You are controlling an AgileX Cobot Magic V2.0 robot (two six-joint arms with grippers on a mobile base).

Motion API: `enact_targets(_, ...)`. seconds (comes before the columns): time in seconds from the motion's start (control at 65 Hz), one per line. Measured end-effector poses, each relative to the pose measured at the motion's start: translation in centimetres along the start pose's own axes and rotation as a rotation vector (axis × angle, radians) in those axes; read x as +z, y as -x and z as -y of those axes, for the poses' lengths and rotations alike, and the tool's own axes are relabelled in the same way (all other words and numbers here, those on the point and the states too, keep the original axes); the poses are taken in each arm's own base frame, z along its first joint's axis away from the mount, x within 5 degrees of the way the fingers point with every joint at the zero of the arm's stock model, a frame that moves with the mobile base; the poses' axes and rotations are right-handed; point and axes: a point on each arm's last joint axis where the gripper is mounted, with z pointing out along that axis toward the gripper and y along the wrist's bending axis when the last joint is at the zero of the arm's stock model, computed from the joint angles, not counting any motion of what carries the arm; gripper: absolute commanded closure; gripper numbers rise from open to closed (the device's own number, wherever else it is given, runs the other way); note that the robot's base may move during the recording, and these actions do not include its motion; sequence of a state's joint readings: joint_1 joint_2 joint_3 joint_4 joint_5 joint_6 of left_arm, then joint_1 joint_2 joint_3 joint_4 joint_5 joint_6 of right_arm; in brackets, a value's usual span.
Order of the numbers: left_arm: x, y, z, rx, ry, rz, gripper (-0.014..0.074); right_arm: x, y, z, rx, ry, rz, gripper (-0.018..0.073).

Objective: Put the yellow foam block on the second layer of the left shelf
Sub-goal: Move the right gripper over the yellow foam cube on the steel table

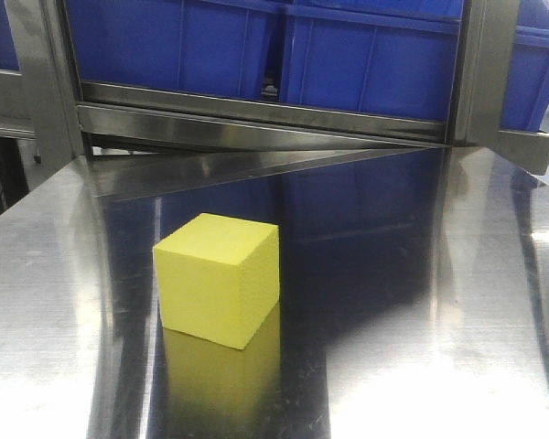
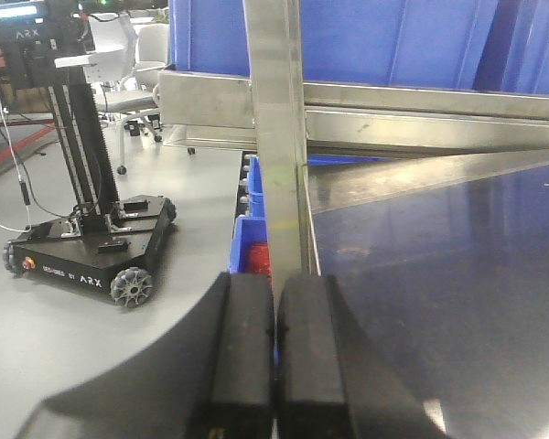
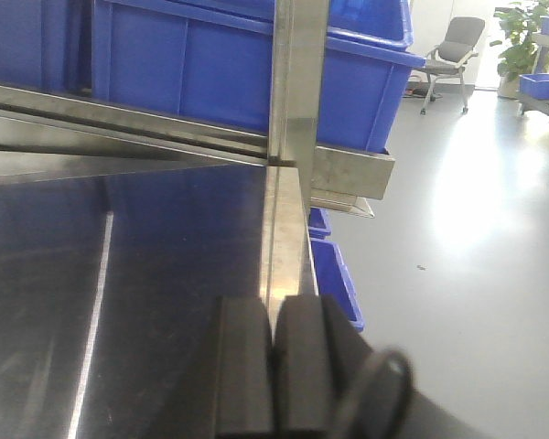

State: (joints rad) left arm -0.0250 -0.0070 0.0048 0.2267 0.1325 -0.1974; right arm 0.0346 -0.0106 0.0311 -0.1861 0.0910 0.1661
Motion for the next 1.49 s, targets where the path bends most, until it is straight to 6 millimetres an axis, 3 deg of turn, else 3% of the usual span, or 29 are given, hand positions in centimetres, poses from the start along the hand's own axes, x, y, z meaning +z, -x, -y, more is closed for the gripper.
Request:
enact_targets(1.139, 0.0, 0.0, 0.0, 0.000, 0.000, 0.000, 0.0460, 0.0, 0.0, 0.0, 0.000, 0.000, 0.000, 0.0505)
enact_targets(1.247, 0.0, 0.0, 0.0, 0.000, 0.000, 0.000, 0.0460, -0.3, 1.6, 0.0, 0.001, -0.002, 0.045, 0.0505)
enact_targets(1.493, 0.0, 0.0, 0.0, 0.000, 0.000, 0.000, 0.0460, -1.5, 9.0, 0.4, 0.007, -0.022, 0.118, 0.0483)
